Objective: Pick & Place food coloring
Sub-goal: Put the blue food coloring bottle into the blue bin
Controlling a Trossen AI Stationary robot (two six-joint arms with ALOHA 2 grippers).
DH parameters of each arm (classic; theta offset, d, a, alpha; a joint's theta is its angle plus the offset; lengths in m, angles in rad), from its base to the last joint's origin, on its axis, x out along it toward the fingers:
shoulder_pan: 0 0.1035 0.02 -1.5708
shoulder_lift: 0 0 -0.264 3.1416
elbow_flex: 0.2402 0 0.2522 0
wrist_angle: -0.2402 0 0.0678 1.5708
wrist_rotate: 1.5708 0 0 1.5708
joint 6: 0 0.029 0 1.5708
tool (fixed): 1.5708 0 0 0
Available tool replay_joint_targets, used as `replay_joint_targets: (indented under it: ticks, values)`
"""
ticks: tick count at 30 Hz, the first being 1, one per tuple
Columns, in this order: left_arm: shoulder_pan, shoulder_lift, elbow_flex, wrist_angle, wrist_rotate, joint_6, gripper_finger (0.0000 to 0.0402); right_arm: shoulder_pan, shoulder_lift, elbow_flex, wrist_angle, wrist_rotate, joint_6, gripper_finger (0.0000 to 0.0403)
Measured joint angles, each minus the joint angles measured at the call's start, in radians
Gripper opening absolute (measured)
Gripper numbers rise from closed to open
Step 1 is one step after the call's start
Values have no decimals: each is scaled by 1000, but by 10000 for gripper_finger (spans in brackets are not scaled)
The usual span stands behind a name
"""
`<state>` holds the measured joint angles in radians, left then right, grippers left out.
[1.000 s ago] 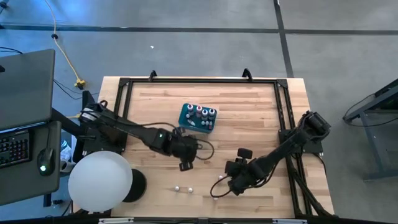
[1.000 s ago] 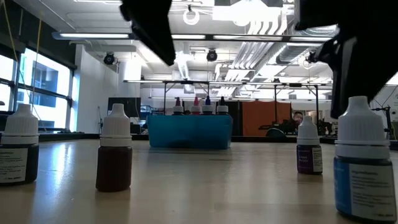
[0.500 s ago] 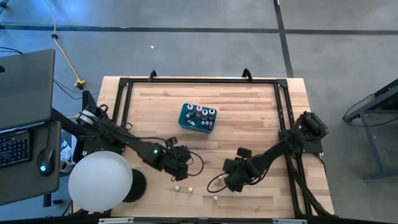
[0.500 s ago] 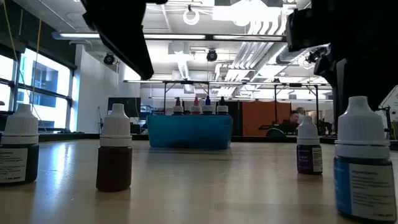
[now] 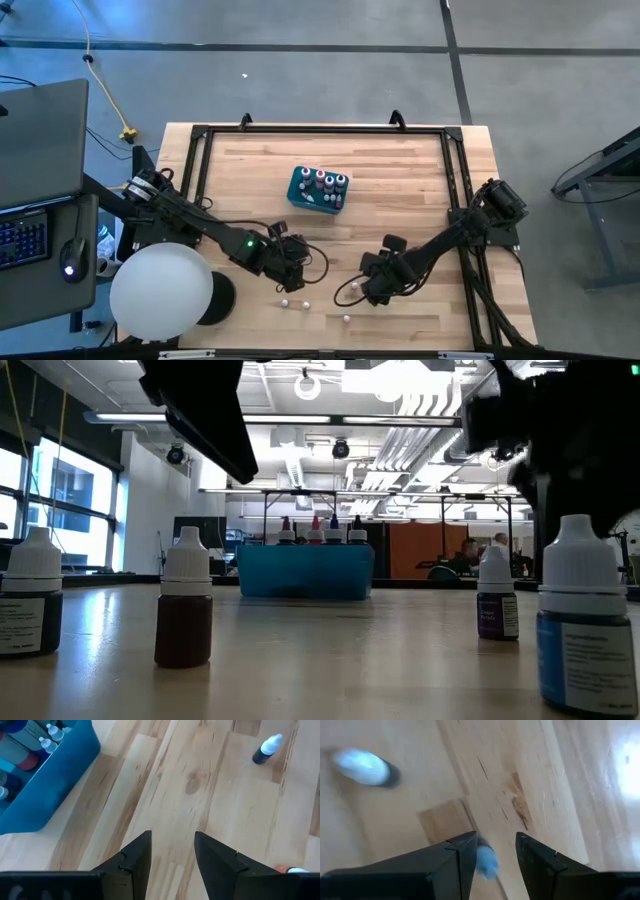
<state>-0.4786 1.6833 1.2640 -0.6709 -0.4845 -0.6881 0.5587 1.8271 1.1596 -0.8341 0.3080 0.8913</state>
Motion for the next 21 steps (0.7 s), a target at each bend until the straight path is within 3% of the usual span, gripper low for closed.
replay_joint_targets:
  ticks: [10, 21]
  values:
    - [0, 0, 0, 25, 3, 2, 145, 0, -15, -220, 287, -14, -5, 129]
    - [0, 0, 0, 26, 0, 2, 145, -3, -72, -194, 225, -45, -63, 129]
